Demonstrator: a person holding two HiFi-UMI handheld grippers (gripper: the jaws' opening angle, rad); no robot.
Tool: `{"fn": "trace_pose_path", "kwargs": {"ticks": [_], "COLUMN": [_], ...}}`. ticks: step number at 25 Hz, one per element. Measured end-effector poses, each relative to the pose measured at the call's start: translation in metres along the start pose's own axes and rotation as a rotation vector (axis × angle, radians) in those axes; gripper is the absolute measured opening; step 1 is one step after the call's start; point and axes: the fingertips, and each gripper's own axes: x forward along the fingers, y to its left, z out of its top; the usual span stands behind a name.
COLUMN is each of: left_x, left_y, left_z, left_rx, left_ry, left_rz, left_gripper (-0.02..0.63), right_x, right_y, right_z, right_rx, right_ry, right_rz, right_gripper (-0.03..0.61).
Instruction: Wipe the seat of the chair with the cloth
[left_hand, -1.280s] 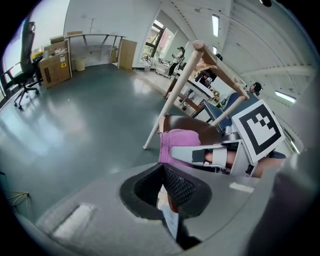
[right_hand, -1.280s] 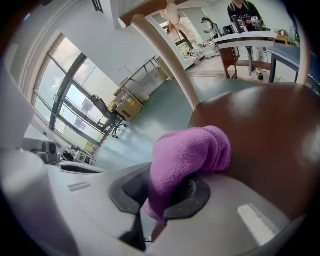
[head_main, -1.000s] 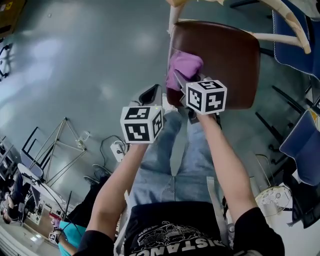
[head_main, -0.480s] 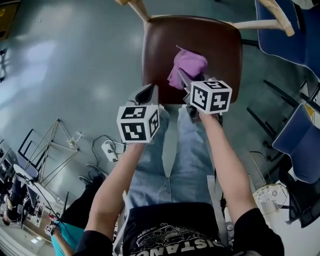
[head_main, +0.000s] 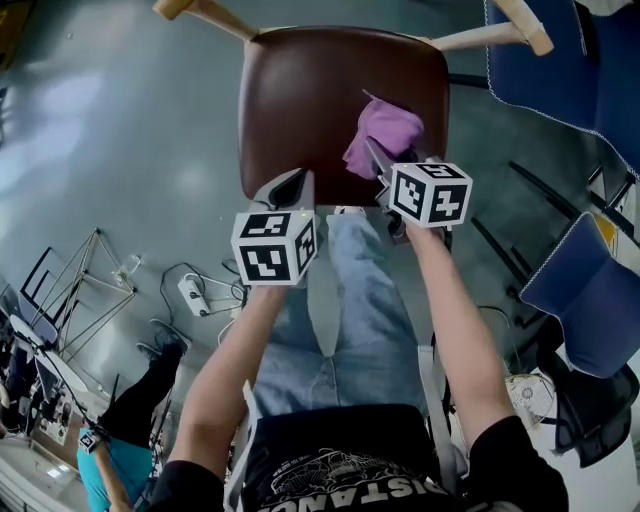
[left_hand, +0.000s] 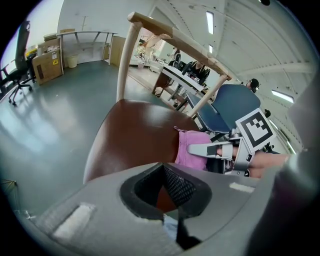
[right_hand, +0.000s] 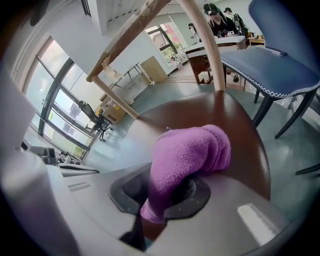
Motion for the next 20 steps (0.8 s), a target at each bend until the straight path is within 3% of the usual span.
{"fn": "trace_pose_path", "kwargs": {"ticks": [10,20], "left_x": [0.022,0.029], "left_y": [-0.035,-0.046], "left_z": [-0.005,-0.004], "left_rx": [-0.014,0.007], "left_ry": [-0.004,0.002], "left_rz": [0.008,0.001], "left_gripper": [0.000,0.000], "right_x": [-0.037,-0.051], "right_y": [-0.060,-0.088], "right_z": [-0.003,-0.002], "right_rx": [-0.013,0.002], "right_ry": [0.023,0.004], "right_rz": [-0.031,-0.073], "right_gripper": [0.064,0.064]}}
